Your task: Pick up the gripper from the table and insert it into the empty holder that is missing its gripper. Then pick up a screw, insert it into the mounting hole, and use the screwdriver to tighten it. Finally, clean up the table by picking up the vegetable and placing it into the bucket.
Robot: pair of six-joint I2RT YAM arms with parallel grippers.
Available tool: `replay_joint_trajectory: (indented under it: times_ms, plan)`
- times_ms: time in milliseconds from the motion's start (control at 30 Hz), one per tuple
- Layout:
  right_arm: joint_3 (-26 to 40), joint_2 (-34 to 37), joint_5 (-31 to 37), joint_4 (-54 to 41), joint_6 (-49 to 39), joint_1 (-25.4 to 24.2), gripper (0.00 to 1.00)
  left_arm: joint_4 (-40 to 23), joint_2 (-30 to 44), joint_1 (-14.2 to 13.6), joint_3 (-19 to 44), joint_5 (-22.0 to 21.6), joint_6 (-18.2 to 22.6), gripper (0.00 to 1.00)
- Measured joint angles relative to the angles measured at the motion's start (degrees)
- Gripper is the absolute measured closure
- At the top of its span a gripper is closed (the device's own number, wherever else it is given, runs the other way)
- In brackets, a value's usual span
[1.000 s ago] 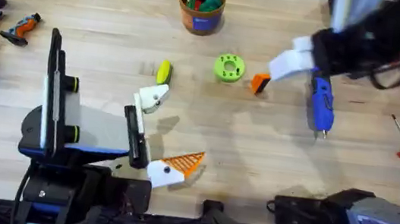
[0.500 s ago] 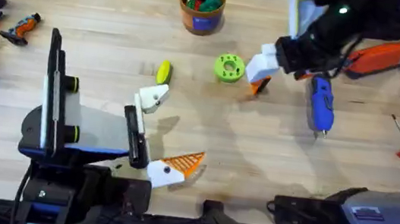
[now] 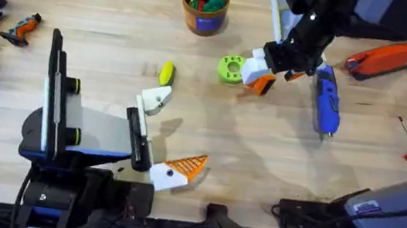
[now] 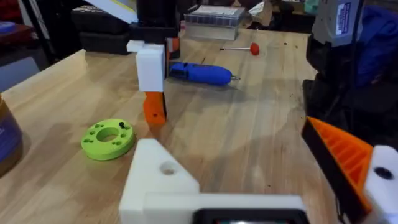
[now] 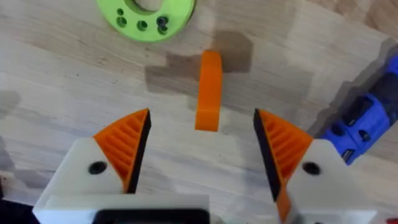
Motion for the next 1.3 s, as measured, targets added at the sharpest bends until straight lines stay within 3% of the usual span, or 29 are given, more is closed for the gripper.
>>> replay_joint_trajectory:
  times_ms: [600,733,867,1100,1233,1300]
  plan:
    - [-3.23,0.0,0.0,4.51,0.13,-0.17,0.107,0.0,-0.01,0.0,0.01,0.0,-0.02,0.015]
    - [-3.23,0.0,0.0,4.1,0.33,-0.17,0.174,0.0,0.0,0.0,0.0,0.0,-0.02,0.014]
    - [-3.23,0.0,0.0,4.23,0.51,-0.17,0.299,0.0,-0.02,0.0,0.0,0.0,-0.02,0.014]
    - [-3.23,0.0,0.02,4.88,0.77,-0.17,0.656,0.0,-0.02,0.0,0.0,0.0,-0.02,0.015]
    - [-3.23,0.0,0.11,4.97,0.88,-0.17,0.916,0.0,-0.02,0.0,0.0,0.0,-0.02,0.015]
    - [-3.23,0.0,0.22,5.1,0.92,-0.17,0.984,0.0,-0.01,0.0,0.02,0.0,-0.02,0.016]
